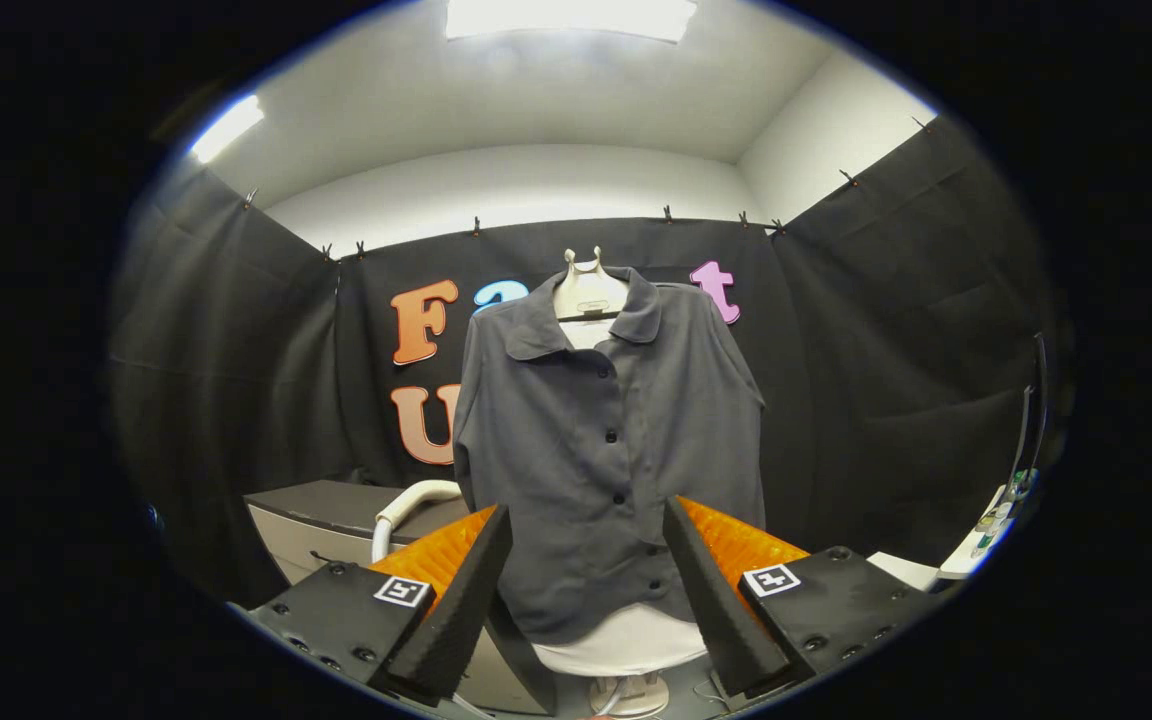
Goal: Iron the clothes twice with a garment steamer, once on the left side and once on the right side.
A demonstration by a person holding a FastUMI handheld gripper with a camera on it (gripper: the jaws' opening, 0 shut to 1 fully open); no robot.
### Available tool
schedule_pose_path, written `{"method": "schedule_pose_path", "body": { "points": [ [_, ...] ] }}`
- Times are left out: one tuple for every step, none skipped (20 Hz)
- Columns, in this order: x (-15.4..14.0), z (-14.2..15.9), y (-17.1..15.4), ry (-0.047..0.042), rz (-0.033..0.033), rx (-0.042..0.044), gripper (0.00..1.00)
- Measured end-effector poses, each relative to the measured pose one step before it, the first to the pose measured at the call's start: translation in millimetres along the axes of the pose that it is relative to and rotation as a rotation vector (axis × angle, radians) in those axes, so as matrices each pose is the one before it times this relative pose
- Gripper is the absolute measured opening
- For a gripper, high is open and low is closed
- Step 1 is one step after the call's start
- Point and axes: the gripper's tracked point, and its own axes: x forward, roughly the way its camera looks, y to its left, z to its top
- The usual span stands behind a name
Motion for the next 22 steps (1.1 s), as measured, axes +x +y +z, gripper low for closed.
{"method": "schedule_pose_path", "body": {
  "points": [
    [1.88, 0.44, 2.9, 0.00351, 0.00265, -0.00215, 0.98],
    [2.61, 0.46, 4.64, 0.00154, 0.00771, -0.00118, 0.98],
    [2.55, 1.47, 5.15, 0.00087, 0.00936, 0.00134, 0.98],
    [2.89, 1.64, 5.41, 0.00108, 0.01152, 0.00346, 0.98],
    [3.13, 1.96, 7.57, -0.00053, 0.0213, 0.00487, 0.98],
    [3.05, 3.41, 10.13, -0.0066, 0.026, 0.00543, 0.98],
    [4.88, 3.31, 7.87, -0.00566, 0.02004, 0.00107, 0.97],
    [5.53, 2.7, 6.89, -0.00196, 0.01414, -0.00517, 0.98],
    [6.65, 0.9, 6.0, 0.00221, 0.00883, -0.00835, 0.98],
    [8.23, -0.14, 7.53, 0.00443, 0.01169, -0.00506, 0.98],
    [8.26, 0.12, 9.42, 0.00636, 0.01818, 0.00247, 0.98],
    [10.26, 0.52, 11.78, 0.00799, 0.02445, 0.00786, 0.98],
    [10.76, -0.26, 13.6, 0.012, 0.03251, 0.01217, 0.98],
    [11.04, 0.19, 13.18, 0.01194, 0.03595, 0.01578, 0.98],
    [11.64, 1.01, 13.93, 0.01014, 0.03691, 0.0202, 0.98],
    [12.29, 0.57, 12.92, 0.00967, 0.03616, 0.02111, 0.98],
    [11.33, -0.29, 11.28, 0.00455, 0.03133, 0.01665, 0.98],
    [11.37, 0.67, 7.33, -0.00204, 0.01996, 0.00775, 0.98],
    [10.38, 0.64, 7.41, -0.00383, 0.01354, -0.0015, 0.98],
    [11.02, -2.7, 6.07, 0.00299, 0.00671, -0.00757, 0.98],
    [11.05, -3.59, 8.01, 0.00683, 0.01341, -0.01023, 0.98],
    [10.72, -3.64, 8.0, 0.01033, 0.01258, -0.00993, 0.98]
  ]
}}
